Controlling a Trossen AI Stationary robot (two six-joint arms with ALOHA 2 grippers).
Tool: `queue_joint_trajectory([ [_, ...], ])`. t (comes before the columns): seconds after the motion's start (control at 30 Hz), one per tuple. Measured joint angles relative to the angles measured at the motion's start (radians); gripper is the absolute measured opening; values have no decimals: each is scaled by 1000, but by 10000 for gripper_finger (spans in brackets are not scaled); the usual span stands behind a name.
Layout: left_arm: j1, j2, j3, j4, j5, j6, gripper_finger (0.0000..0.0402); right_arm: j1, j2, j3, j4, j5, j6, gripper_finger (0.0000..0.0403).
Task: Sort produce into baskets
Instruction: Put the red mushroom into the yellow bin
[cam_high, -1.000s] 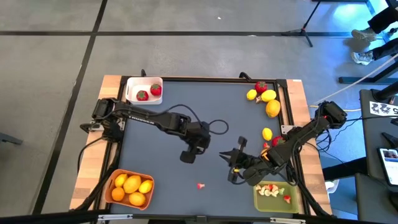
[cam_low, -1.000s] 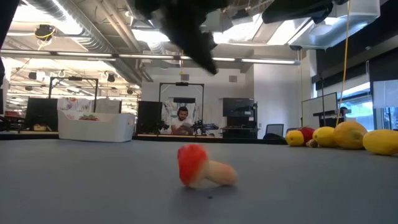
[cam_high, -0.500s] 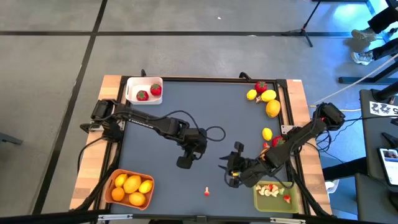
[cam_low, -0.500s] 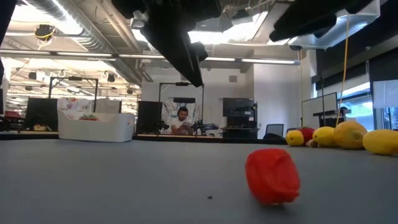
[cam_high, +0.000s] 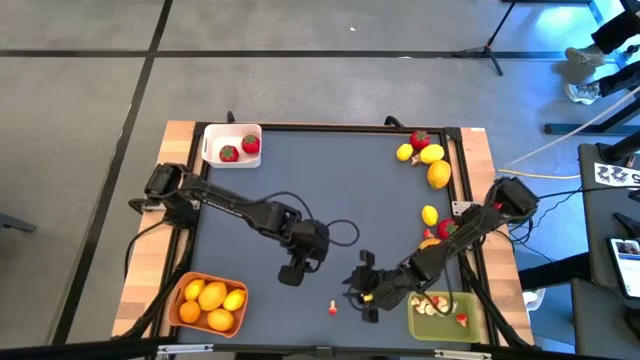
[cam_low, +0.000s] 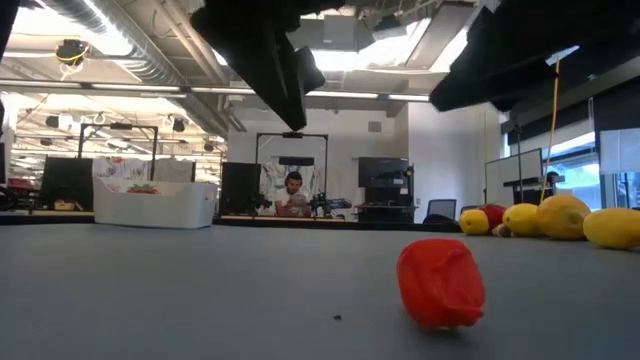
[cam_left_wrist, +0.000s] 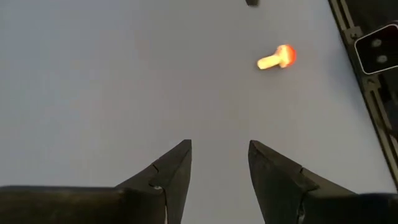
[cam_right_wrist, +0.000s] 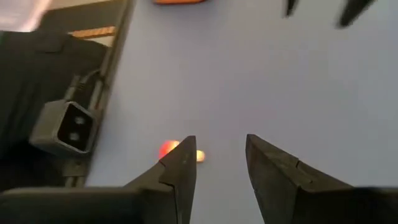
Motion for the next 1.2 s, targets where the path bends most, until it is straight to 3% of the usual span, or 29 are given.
queue_joint_trajectory([
  [0.4, -87, 0, 0, -19, 0, -86, 155, 1, 240, 0, 377, -96, 92, 138],
  [0.73, -119, 0, 0, -16, -1, -106, 155, 7, 308, 0, 405, -103, 196, 138],
  [1.2, -120, 0, 0, -15, -5, -89, 155, 14, 309, 2, 369, -121, 195, 136],
])
